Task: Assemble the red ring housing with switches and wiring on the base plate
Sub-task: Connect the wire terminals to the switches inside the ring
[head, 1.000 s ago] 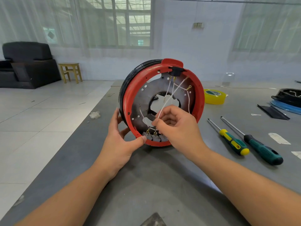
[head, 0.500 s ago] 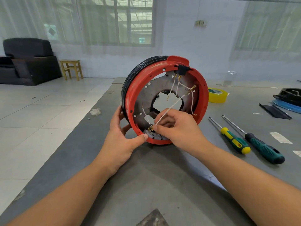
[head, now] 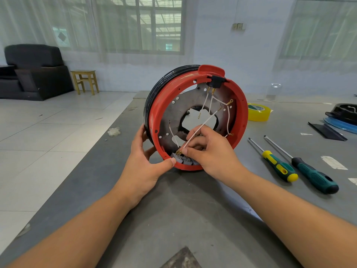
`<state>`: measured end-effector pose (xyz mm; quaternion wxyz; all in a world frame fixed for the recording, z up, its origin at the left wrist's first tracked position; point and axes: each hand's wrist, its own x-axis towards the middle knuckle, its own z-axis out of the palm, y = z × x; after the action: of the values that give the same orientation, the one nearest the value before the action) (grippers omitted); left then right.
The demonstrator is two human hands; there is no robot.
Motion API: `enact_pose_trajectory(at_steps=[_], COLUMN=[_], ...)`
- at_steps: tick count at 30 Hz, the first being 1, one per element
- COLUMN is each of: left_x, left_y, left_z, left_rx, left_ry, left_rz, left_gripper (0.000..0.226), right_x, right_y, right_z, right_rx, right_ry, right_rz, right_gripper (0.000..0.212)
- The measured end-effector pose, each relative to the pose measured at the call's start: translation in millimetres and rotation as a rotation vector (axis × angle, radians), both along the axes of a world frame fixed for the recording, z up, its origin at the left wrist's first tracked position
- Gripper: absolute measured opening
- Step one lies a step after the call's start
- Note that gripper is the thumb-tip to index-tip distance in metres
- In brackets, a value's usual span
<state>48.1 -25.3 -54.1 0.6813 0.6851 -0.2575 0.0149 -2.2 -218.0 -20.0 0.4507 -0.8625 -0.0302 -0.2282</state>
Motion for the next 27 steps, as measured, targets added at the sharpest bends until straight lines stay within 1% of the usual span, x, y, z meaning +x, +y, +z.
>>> enact_pose_trajectory(at_steps=[6, 10, 14, 16, 20, 24, 27], left_x=[1.2, 1.8, 2.1, 2.0, 1.8, 4.7, 6.1], left_y=[0.3, 0.3, 0.7, 0.6, -0.5, -1.6, -3.0], left_z=[-0.9, -1.3, -0.9, -0.5, -0.5, -1.8, -4.5], left_rx=[-0.011, -0.024, -0.044, -0.078, -0.189, -0.244, -0.289], left_ry=[-0.001, 0.005, 0.023, 0.051, 0.14, 0.205, 0.248], left_rz=[-0.009, -0.021, -0.03, -0.045, -0.108, -0.147, -0.167], left_gripper=[0.111, 0.113, 0.116, 0.116, 0.11, 0.109, 0.103], right_x=[-0.2, -1.0, -0.9, -1.4, -1.4, -1.6, -1.5], right_y=[0.2, -0.8, -2.1, -2.9, -2.5, 1.9, 5.1], right_z=[-0.6, 1.5, 3.2, 4.0, 3.9, 0.6, -0.8], right_rx=[0.005, -0.028, -0.079, -0.119, -0.129, -0.173, -0.239], right_ry=[0.013, 0.021, 0.027, 0.031, 0.035, 0.003, -0.015], right_rz=[-0.004, 0.013, -0.018, -0.033, -0.037, -0.032, -0.046], right_gripper=[0.022, 0.012, 0.005, 0.005, 0.01, 0.011, 0.011])
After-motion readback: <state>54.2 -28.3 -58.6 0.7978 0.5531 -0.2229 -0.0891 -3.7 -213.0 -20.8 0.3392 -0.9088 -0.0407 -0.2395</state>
